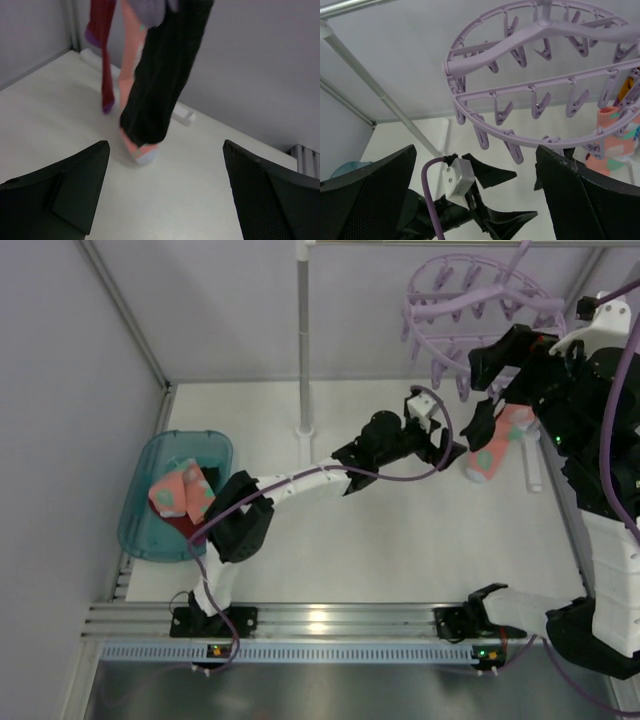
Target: Remove the socks clipped to the hanger
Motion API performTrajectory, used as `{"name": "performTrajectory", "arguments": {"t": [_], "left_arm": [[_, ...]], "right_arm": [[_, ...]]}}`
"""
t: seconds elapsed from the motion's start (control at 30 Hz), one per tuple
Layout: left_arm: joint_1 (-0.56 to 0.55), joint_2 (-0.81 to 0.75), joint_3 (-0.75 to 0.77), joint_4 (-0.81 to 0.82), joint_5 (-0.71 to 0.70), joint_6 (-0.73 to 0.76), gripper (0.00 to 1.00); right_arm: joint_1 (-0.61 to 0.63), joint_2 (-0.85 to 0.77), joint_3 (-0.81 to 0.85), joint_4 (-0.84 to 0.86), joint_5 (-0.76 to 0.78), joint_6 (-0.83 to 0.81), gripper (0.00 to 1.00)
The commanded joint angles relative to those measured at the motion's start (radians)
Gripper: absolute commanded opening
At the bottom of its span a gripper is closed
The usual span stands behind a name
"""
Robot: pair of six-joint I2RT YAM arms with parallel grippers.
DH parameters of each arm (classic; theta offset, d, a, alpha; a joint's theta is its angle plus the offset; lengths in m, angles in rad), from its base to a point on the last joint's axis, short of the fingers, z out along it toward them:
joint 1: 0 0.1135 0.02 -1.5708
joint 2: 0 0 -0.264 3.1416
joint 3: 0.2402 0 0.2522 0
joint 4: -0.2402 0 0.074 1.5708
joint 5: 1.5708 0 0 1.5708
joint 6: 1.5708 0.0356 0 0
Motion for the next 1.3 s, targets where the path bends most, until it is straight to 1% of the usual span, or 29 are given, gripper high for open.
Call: {"name": "performTrajectory", "arguments": {"t": [0.0, 0.1, 0.17, 0.2, 0.27, 0.3, 0.33, 0.37, 0.4, 0.43, 0.47, 0.5, 0.57, 0.63, 0.7, 0.8, 0.87, 0.93, 0.97, 1.0, 1.03, 1.07, 1.13, 1.17, 1.2, 1.27], "left_arm": [[-0.030, 0.128, 0.173, 0.119, 0.093, -0.025, 0.98], [-0.056, 0.239, 0.305, 0.119, 0.042, -0.009, 0.98], [-0.066, 0.316, 0.363, 0.119, -0.001, 0.011, 0.98], [-0.066, 0.337, 0.412, 0.119, -0.048, 0.020, 0.99], [-0.064, 0.388, 0.458, 0.119, -0.082, 0.048, 0.99], [-0.064, 0.399, 0.481, 0.119, -0.123, 0.048, 0.98], [-0.066, 0.410, 0.495, 0.117, -0.127, 0.057, 0.92], [-0.064, 0.428, 0.510, 0.119, -0.119, 0.065, 0.74], [-0.064, 0.427, 0.518, 0.117, -0.130, 0.070, 0.31], [-0.066, 0.419, 0.496, 0.117, -0.146, 0.062, 0.07], [-0.067, 0.390, 0.471, 0.117, -0.157, 0.054, 0.00], [-0.066, 0.370, 0.434, 0.119, -0.195, 0.047, 0.00], [-0.067, 0.315, 0.350, 0.119, -0.209, 0.037, 0.00], [-0.069, 0.283, 0.283, 0.120, -0.226, 0.025, 0.00], [-0.073, 0.227, 0.242, 0.120, -0.246, 0.022, 0.00], [-0.095, 0.152, 0.161, 0.120, -0.321, 0.036, 0.00], [-0.124, 0.106, 0.120, 0.123, -0.402, 0.079, 0.00], [-0.170, 0.085, 0.109, 0.123, -0.485, 0.152, 0.00], [-0.184, 0.078, 0.101, 0.125, -0.552, 0.175, 0.00], [-0.211, 0.074, 0.093, 0.125, -0.586, 0.206, 0.00], [-0.224, 0.074, 0.096, 0.123, -0.619, 0.208, 0.00], [-0.233, 0.074, 0.098, 0.123, -0.690, 0.208, 0.00], [-0.256, 0.078, 0.104, 0.123, -0.745, 0.249, 0.00], [-0.262, 0.081, 0.106, 0.123, -0.768, 0.257, 0.00], [-0.274, 0.084, 0.112, 0.123, -0.818, 0.269, 0.00], [-0.285, 0.100, 0.116, 0.123, -0.858, 0.277, 0.00]], "right_arm": [[0.002, -0.036, -0.045, -0.043, 0.050, 0.017, 0.99], [0.002, -0.076, -0.094, -0.041, 0.066, 0.012, 0.99], [0.003, -0.094, -0.122, -0.040, 0.069, 0.006, 1.00], [0.002, -0.112, -0.131, -0.040, 0.078, 0.005, 0.99], [0.003, -0.131, -0.157, -0.033, 0.092, 0.000, 0.99], [0.003, -0.143, -0.174, -0.030, 0.089, -0.001, 1.00], [0.002, -0.145, -0.178, -0.033, 0.092, -0.004, 0.99], [0.002, -0.146, -0.183, -0.036, 0.104, -0.004, 0.99], [0.000, -0.146, -0.200, -0.041, 0.110, -0.006, 0.99], [0.002, -0.146, -0.210, -0.040, 0.112, -0.004, 0.99], [0.002, -0.140, -0.220, -0.046, 0.113, -0.001, 1.00], [0.002, -0.137, -0.243, -0.053, 0.115, 0.014, 1.00], [0.002, -0.146, -0.282, -0.056, 0.109, 0.031, 0.99], [0.002, -0.160, -0.358, -0.040, 0.101, 0.049, 0.99], [0.002, -0.168, -0.399, -0.044, 0.113, 0.074, 1.00], [0.002, -0.168, -0.419, -0.056, 0.158, 0.110, 0.98], [0.000, -0.149, -0.413, -0.064, 0.191, 0.120, 0.97], [0.002, -0.133, -0.393, -0.064, 0.202, 0.131, 0.95], [0.002, -0.122, -0.393, -0.049, 0.219, 0.134, 0.93], [0.002, -0.116, -0.389, -0.044, 0.227, 0.135, 0.91], [0.000, -0.105, -0.384, -0.038, 0.234, 0.134, 0.89], [0.002, -0.087, -0.376, -0.033, 0.246, 0.132, 0.86], [-0.001, -0.064, -0.344, -0.032, 0.257, 0.127, 0.84], [-0.004, -0.045, -0.335, -0.032, 0.276, 0.127, 0.81], [-0.007, -0.037, -0.324, -0.021, 0.280, 0.123, 0.78], [-0.010, -0.019, -0.313, -0.004, 0.280, 0.115, 0.75]]}}
